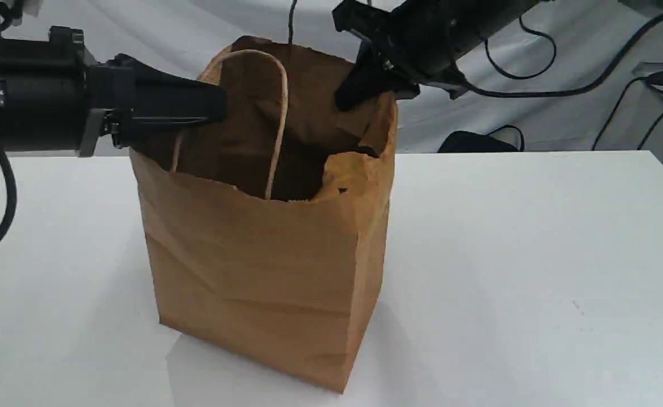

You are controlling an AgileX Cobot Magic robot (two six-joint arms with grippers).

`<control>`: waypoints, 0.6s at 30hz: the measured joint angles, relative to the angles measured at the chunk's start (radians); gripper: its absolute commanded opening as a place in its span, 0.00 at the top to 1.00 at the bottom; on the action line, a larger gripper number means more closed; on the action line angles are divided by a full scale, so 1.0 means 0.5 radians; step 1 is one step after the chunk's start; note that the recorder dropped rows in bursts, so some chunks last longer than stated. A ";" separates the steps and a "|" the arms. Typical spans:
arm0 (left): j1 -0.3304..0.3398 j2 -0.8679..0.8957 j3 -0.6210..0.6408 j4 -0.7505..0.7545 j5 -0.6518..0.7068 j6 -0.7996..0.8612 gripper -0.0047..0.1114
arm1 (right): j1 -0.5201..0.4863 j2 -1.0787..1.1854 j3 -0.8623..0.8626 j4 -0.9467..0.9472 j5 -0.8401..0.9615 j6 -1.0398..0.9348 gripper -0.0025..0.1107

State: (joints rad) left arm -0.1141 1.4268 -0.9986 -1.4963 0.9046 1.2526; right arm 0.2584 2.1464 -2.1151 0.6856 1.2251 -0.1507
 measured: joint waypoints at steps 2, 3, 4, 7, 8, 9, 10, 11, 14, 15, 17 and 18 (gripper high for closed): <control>0.000 0.000 0.005 0.000 -0.026 0.000 0.96 | 0.000 0.012 0.000 -0.008 0.000 0.000 0.98; 0.000 0.000 0.005 0.008 -0.030 0.000 0.96 | 0.000 0.017 0.000 -0.014 0.000 0.000 0.98; 0.000 0.000 0.005 0.009 -0.045 0.000 0.96 | 0.000 0.017 0.000 -0.019 0.000 0.000 0.98; 0.000 0.000 0.010 0.028 -0.079 -0.014 0.96 | 0.000 0.021 0.000 -0.037 0.000 0.007 0.98; 0.000 0.000 0.015 0.032 -0.089 -0.014 0.96 | 0.000 0.021 0.000 -0.038 0.000 0.007 0.98; 0.000 0.000 0.026 0.036 -0.103 -0.019 0.96 | 0.000 0.021 0.000 -0.046 0.000 0.007 0.98; 0.000 0.000 0.030 0.036 -0.112 -0.018 0.96 | 0.000 0.021 0.000 -0.051 0.000 0.007 0.98; 0.000 0.000 0.034 0.036 -0.120 -0.018 0.96 | 0.000 0.021 0.000 -0.055 0.000 0.007 0.98; 0.000 0.000 0.048 0.045 -0.138 -0.022 0.96 | 0.000 0.021 0.000 -0.063 0.000 0.007 0.98; 0.000 0.000 0.048 0.054 -0.142 -0.022 0.96 | 0.000 0.021 0.000 -0.063 0.000 0.007 0.98; 0.000 0.000 0.048 0.068 -0.142 -0.022 0.95 | 0.000 0.021 0.000 -0.063 0.000 0.007 0.98; 0.000 0.000 0.048 0.067 -0.147 -0.022 0.93 | 0.000 0.021 0.000 -0.063 0.000 0.007 0.98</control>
State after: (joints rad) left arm -0.1141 1.4268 -0.9749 -1.4629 0.8313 1.2415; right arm 0.2584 2.1569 -2.1151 0.6543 1.2251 -0.1470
